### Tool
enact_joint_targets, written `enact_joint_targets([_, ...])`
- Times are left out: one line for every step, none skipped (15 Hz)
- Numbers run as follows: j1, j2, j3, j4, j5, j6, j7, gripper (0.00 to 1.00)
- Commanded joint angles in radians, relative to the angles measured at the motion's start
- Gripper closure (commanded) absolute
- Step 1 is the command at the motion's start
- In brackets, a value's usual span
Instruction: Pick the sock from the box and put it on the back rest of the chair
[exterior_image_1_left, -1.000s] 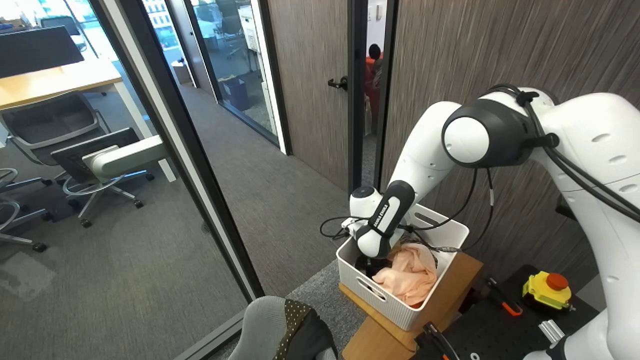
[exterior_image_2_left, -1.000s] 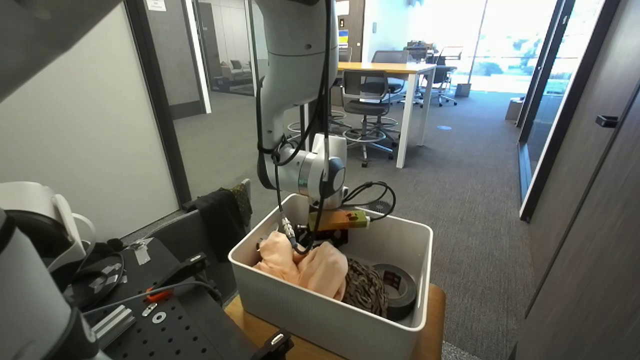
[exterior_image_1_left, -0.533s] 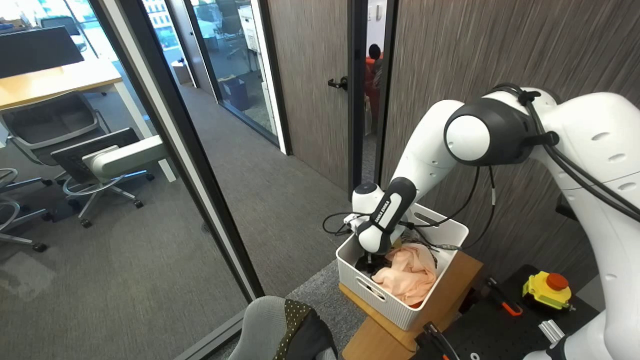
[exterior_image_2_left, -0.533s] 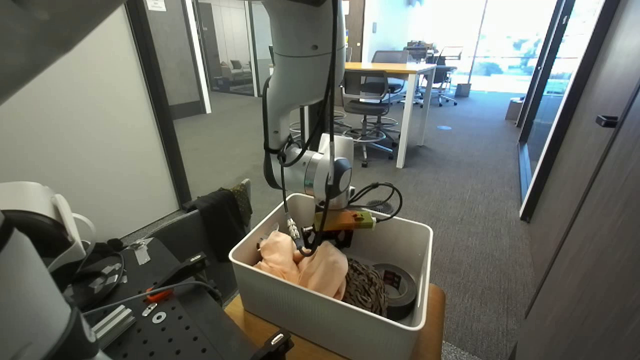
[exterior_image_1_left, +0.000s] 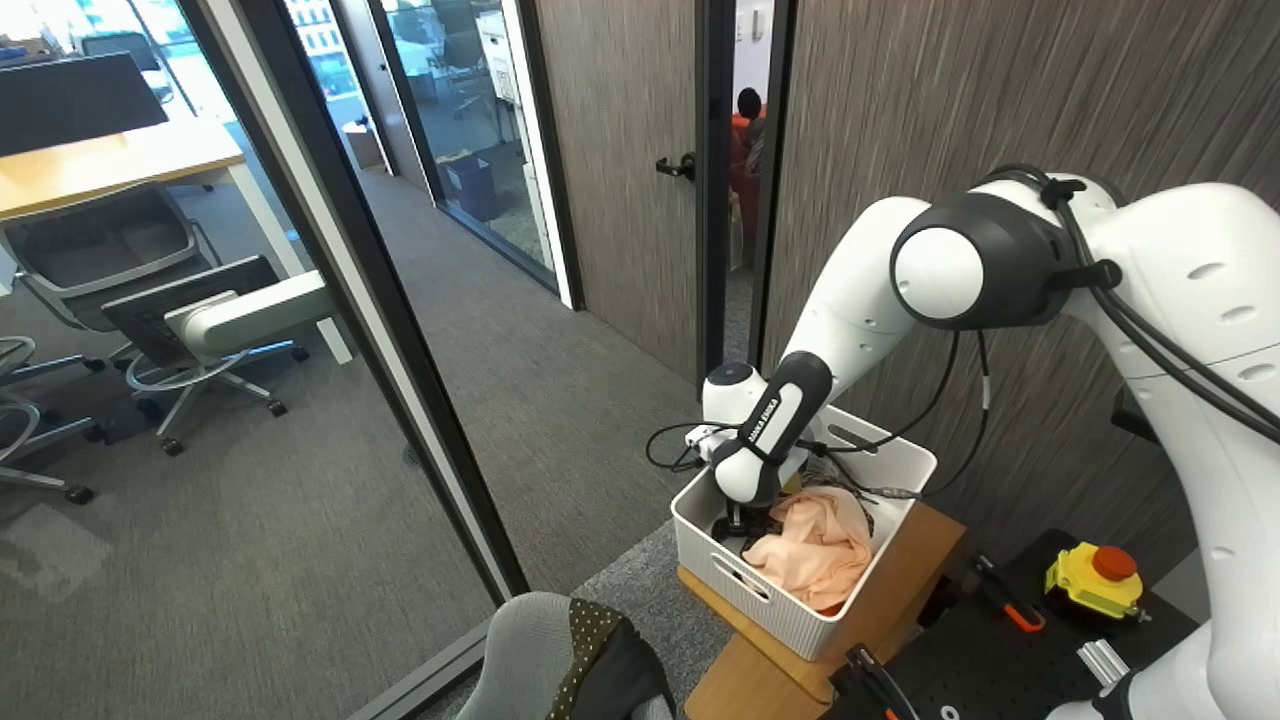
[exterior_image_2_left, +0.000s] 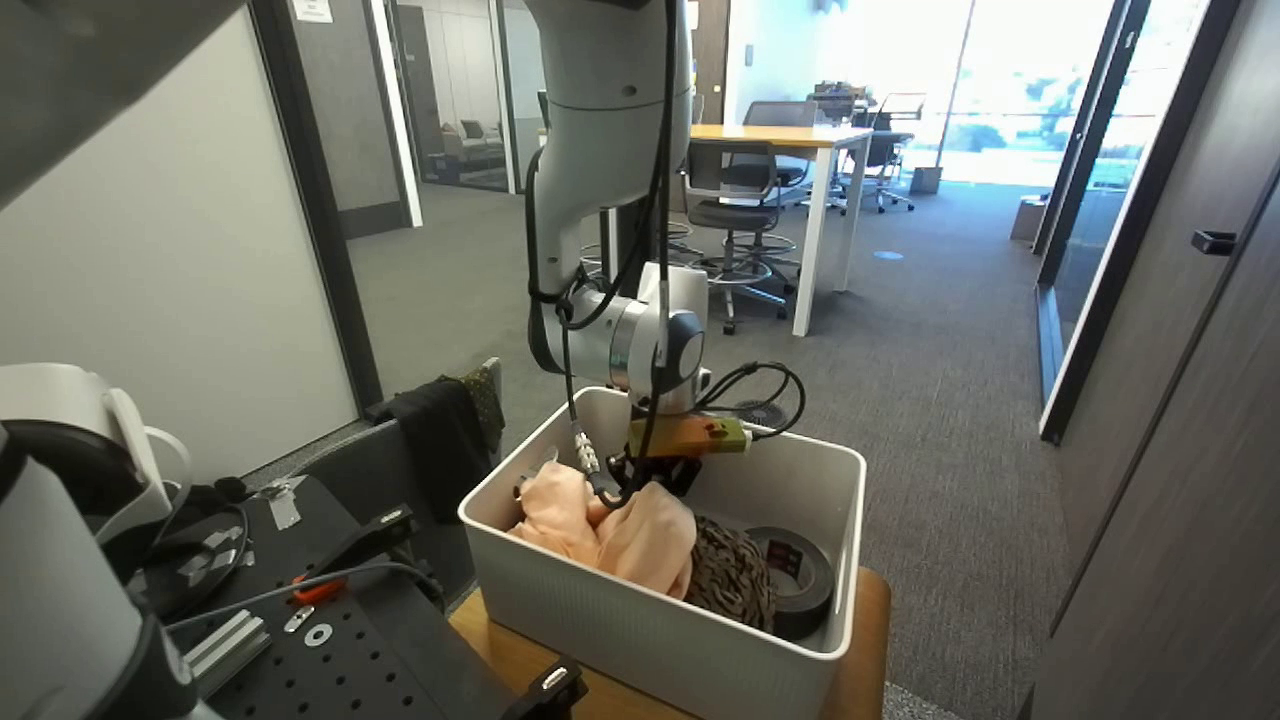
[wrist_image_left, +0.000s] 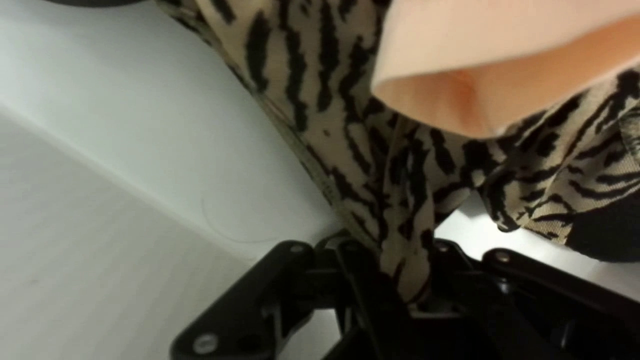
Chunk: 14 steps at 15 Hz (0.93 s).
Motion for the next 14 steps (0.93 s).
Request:
enact_joint_targets([-0.010,0.019,0.010,0.029,0.003,-0.007,0.006,0.92])
enact_joint_targets([-0.010,0.019,0.010,0.030,0.003,-0.008,0.005,0.92])
enact_joint_targets([-0.011,0.020,0.010,0.030,0.003,-0.008,0.005,0.92])
enact_joint_targets([-0.015,0.020,0.015,0.030,0.005,-0.011,0.000,0.92])
enact_joint_targets([-0.047,0.017,0.045,0.029,0.020,-0.034,-0.029,0.92])
enact_joint_targets([-0.081,0.013,0.078,0.029,0.038,-0.065,-0.059,0.92])
enact_joint_targets([-0.130,-0.005,0.122,0.017,0.068,-0.118,-0.097,0.92])
enact_joint_targets([-0.145,-0.016,0.136,0.011,0.092,-0.150,-0.105,0.92])
enact_joint_targets([-0.177,-0.037,0.164,-0.009,0.127,-0.196,-0.128,0.92])
enact_joint_targets([-0.189,-0.052,0.171,-0.020,0.155,-0.225,-0.133,0.92])
enact_joint_targets([-0.202,-0.078,0.180,-0.041,0.182,-0.251,-0.137,0.92])
enact_joint_targets([-0.212,-0.101,0.185,-0.059,0.210,-0.273,-0.137,0.92])
enact_joint_targets([-0.217,-0.130,0.188,-0.082,0.235,-0.288,-0.129,0.92])
enact_joint_targets([-0.218,-0.153,0.189,-0.098,0.257,-0.299,-0.124,0.92])
